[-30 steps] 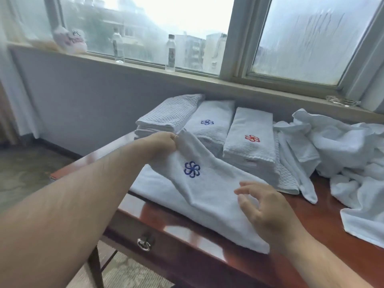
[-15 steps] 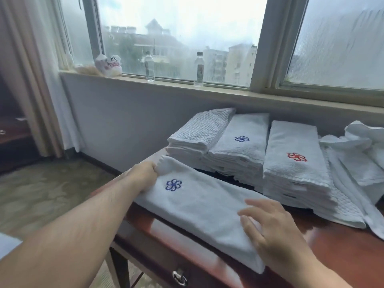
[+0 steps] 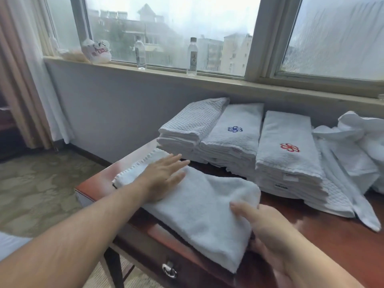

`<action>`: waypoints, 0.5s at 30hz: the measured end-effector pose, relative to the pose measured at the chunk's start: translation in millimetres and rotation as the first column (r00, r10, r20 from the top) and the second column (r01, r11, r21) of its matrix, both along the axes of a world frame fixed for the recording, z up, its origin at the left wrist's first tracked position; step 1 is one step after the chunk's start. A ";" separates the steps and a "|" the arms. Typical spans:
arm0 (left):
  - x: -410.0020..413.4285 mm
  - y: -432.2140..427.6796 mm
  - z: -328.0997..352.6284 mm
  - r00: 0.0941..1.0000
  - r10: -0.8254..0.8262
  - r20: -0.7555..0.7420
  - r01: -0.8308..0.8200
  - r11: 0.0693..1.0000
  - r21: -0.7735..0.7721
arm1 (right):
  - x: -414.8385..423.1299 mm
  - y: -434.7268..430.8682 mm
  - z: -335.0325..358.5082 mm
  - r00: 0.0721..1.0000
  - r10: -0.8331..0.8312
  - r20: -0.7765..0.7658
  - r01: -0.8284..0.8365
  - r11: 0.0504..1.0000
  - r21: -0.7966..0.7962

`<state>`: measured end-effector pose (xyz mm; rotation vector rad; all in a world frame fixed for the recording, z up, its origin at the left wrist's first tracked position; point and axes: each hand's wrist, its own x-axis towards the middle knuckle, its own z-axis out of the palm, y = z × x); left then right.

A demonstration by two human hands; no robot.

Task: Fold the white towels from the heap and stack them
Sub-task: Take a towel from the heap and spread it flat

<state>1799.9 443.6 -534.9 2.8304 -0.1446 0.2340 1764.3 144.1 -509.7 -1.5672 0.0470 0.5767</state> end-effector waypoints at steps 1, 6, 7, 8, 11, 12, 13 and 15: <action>-0.3 -4.0 -4.1 0.998 0.003 -0.058 0.001 0.998 0.070 | -0.9 4.7 -1.4 0.998 -0.023 0.059 0.026 0.999 -0.036; -8.0 -23.8 -6.2 0.981 0.139 -0.139 -0.116 0.980 0.159 | 10.0 -0.1 1.3 0.969 -0.197 0.150 0.194 0.980 0.036; -11.1 -31.6 -6.0 0.975 0.168 -0.143 -0.145 0.976 0.162 | 12.4 -2.3 2.8 0.967 -0.238 0.087 0.222 0.961 0.165; -14.9 -40.8 -6.1 0.968 0.208 -0.144 -0.185 0.970 0.158 | 12.2 -5.2 4.3 0.964 -0.267 0.004 0.252 0.914 0.318; -29.5 -68.8 -6.8 0.920 0.372 -0.126 -0.355 0.925 0.139 | -0.7 -15.8 1.0 0.959 -0.249 -0.137 0.280 0.747 0.603; -35.0 -78.0 -6.3 0.906 0.406 -0.123 -0.391 0.911 0.127 | -8.8 -18.9 -3.3 0.965 -0.235 -0.116 0.255 0.743 0.619; -40.9 -87.3 -6.2 0.899 0.419 -0.128 -0.406 0.907 0.115 | -17.5 -21.3 -8.8 0.966 -0.245 -0.085 0.244 0.750 0.614; -52.1 -105.9 -5.8 0.897 0.409 -0.171 -0.399 0.913 0.092 | -34.1 -25.3 -15.8 0.957 -0.284 -0.060 0.261 0.753 0.603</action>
